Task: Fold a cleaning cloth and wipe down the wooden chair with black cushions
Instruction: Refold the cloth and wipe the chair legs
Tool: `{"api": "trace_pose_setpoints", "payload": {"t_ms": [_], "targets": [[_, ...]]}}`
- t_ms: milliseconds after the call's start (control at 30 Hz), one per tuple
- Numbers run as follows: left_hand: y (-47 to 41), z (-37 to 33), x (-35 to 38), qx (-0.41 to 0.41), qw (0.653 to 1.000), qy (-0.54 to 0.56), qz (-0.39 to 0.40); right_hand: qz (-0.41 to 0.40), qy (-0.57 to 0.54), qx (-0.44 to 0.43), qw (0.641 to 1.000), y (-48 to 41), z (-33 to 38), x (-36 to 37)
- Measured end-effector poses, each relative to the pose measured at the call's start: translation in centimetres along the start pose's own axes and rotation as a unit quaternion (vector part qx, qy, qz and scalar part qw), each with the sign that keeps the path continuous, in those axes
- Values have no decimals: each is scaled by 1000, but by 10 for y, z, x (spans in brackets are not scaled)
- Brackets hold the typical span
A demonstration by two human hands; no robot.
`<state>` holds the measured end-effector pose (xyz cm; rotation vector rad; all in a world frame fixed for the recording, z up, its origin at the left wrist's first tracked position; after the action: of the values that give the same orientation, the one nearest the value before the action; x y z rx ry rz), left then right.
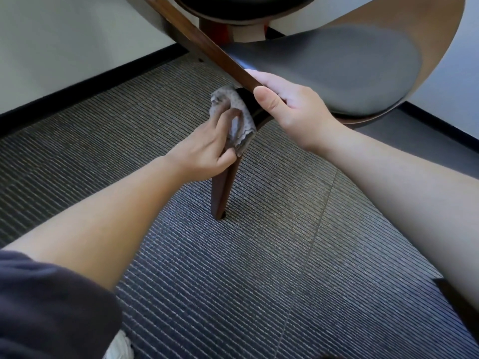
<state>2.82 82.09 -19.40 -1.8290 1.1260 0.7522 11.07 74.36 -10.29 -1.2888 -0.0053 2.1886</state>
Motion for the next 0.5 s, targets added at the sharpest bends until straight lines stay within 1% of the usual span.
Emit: {"api": "trace_pose_setpoints", "payload": {"t_ms": [133,233,333,500], "targets": [[4,5,3,48,995,-84,20,-1,1,-2,1000,0,0,1],[-3,3,4,49,992,-118,14,-2,-2,-6,1000,-1,0,1],[-21,-3,2,40,991,-130,1,3,-4,-7,1000,-1,0,1],[-20,-3,8,23,994,-105,-5,3,0,-3,1000,-1,1,0]]}}
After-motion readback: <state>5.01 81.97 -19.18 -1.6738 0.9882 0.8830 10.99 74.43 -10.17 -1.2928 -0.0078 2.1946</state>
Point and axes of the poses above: each hand's wrist, its own y-axis away from the middle knuckle, its own x-axis out of the palm, z = x × y, the point moved 9 cm from there along -y, towards the middle knuckle, and after that the axes turned 9 degrees about -z, right-handed, at the moved point
